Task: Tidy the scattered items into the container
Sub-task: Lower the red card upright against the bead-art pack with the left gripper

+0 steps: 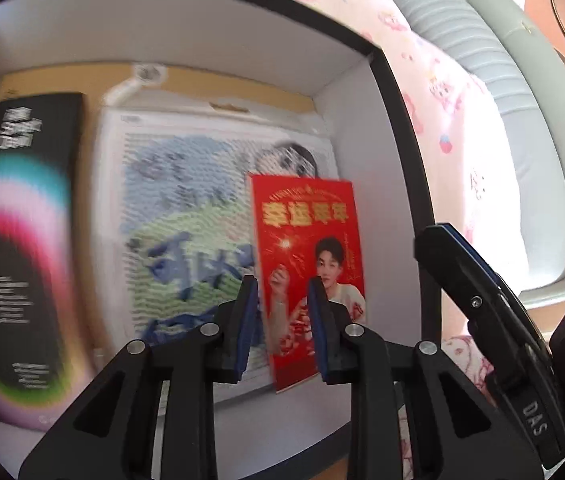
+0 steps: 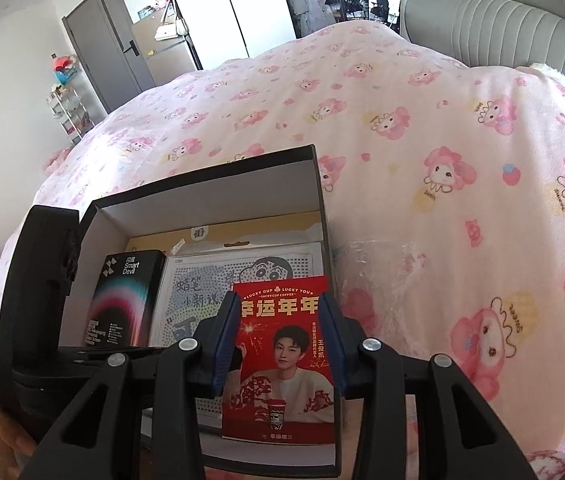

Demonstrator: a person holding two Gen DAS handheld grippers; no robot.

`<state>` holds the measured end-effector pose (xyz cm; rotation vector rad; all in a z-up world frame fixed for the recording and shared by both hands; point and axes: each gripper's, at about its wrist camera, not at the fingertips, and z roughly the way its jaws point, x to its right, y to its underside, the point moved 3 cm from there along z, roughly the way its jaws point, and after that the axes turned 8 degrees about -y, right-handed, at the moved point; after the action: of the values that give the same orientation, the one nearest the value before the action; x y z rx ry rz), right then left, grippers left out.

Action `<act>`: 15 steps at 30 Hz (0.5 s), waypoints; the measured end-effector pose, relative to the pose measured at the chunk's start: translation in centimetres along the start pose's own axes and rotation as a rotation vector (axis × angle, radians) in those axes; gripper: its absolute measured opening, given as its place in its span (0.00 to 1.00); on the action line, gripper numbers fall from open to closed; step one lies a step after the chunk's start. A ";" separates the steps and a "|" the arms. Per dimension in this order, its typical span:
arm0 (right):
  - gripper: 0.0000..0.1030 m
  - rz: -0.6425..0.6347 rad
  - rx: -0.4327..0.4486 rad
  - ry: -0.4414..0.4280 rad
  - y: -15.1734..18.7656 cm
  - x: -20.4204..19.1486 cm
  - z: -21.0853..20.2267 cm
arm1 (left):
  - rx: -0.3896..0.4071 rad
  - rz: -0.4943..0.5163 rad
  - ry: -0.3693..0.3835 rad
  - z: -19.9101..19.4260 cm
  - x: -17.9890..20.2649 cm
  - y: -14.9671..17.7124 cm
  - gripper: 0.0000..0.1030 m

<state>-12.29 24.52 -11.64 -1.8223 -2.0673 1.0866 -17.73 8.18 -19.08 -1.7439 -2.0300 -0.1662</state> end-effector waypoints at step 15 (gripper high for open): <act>0.35 0.008 0.027 0.044 -0.2 0.4 -0.6 | -0.003 0.036 -0.065 -0.8 -1.0 -0.1 0.26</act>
<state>-12.16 25.09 -11.25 -1.8262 -2.0131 1.0611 -17.53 6.92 -18.81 -1.8083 -2.0436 -0.1022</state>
